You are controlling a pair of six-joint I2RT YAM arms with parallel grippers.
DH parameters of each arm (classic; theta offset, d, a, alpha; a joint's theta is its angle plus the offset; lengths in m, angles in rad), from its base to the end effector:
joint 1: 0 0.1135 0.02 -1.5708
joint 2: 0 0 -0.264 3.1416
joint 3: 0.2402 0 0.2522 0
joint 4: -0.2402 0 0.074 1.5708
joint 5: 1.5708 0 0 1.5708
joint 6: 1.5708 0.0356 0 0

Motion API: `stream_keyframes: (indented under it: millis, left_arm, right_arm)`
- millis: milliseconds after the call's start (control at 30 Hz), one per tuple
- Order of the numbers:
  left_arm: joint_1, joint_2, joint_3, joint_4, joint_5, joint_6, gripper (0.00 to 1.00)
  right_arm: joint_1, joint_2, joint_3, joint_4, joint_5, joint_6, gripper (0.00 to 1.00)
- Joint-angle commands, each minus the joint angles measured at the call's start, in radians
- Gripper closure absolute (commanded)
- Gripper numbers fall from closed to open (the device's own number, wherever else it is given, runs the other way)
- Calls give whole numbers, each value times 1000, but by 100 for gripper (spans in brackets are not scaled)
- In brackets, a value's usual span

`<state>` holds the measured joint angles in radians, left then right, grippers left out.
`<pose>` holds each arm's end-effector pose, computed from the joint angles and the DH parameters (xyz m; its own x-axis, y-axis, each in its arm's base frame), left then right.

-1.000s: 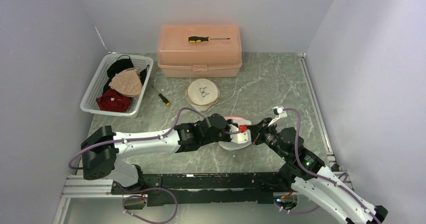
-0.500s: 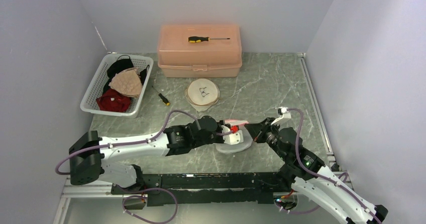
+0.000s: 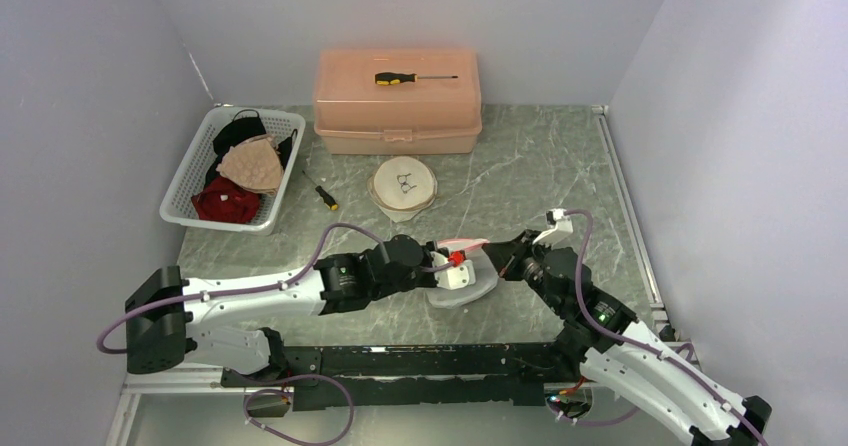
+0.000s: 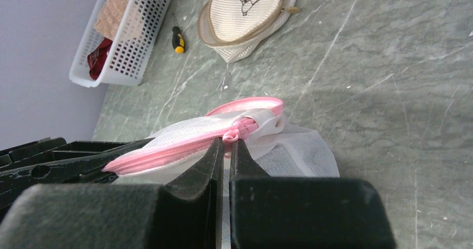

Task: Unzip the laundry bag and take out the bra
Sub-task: Unzip the laundry bag at the center of the board, then open the laundry bag at the center of the board.

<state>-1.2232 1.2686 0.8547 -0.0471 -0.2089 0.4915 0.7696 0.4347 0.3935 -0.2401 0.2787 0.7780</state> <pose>0.1048 -0.2676 0.2735 0.2706 0.6084 -0.7461 0.8266 0.2503 0.5040 0.1014 0.0846 0.2445 -0.4783 0.4761 -0.7379 -0.2014 0.7584 0.6199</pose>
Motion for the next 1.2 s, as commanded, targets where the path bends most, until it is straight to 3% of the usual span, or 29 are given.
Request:
stream_keyframes:
  millis: [0,100,233,367,533,800,967,1167]
  left_arm:
    - [-6,-50,-8,-58,-37,-22,97]
    - [-7,-47,-4,-60,-27,-26,96]
    - [-11,-25,11,-65,-17,-34,95]
    - [-17,1,28,-60,-10,-34,94]
    - [-25,21,62,-61,-66,-11,97]
    - [-29,43,133,103,-428,232,97]
    - [-33,87,173,208,-442,346,97]
    - [-66,127,101,244,-457,276,96]
  right_arm:
    - [-20,-5,12,4,125,-8,100]
    - [-20,-35,11,26,69,-35,96]
    - [-20,-73,38,25,0,-74,52]
    - [-20,-57,110,-32,-39,-90,36]
    - [-21,-67,135,-70,16,-104,34]
    - [-20,-56,121,-81,124,-128,35]
    - [-21,-51,95,-55,137,-132,35]
    - [-20,-58,46,-33,120,-118,35]
